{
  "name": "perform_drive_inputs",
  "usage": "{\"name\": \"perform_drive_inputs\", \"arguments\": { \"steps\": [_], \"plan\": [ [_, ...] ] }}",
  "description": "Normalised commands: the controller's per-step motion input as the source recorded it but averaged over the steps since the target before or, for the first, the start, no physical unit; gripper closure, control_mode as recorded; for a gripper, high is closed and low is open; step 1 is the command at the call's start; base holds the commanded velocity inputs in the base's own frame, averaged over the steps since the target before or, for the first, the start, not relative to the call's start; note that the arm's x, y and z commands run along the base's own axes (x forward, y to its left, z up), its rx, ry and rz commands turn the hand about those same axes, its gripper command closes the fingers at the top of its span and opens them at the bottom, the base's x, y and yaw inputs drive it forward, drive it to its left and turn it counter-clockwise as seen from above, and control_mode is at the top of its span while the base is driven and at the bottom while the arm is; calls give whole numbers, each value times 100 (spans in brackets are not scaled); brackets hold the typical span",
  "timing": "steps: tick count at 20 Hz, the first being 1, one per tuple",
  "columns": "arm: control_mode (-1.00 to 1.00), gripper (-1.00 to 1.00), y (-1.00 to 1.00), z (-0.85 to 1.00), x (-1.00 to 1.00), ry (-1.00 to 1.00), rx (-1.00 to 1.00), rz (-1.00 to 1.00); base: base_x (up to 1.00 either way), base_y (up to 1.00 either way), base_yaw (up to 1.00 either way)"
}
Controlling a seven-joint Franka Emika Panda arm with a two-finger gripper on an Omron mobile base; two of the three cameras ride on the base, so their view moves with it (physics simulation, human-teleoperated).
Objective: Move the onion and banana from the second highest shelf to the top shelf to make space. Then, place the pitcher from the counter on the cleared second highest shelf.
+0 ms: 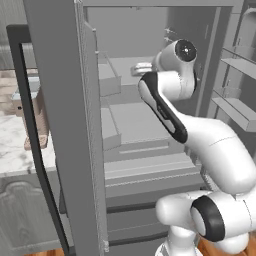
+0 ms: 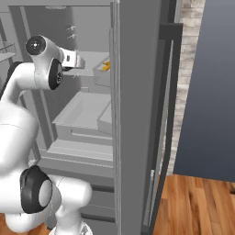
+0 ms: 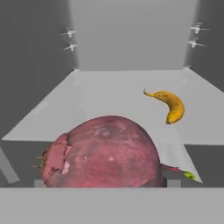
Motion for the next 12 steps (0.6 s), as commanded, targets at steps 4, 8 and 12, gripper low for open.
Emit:
{"name": "perform_drive_inputs", "arguments": {
  "steps": [4,8,12],
  "plan": [
    [-100,100,-2,-26,91,11,0,0,0,0,0],
    [-100,100,-2,-39,88,10,0,0,0,0,0],
    [-100,100,0,-34,91,4,-1,0,0,0,0]
  ]
}}
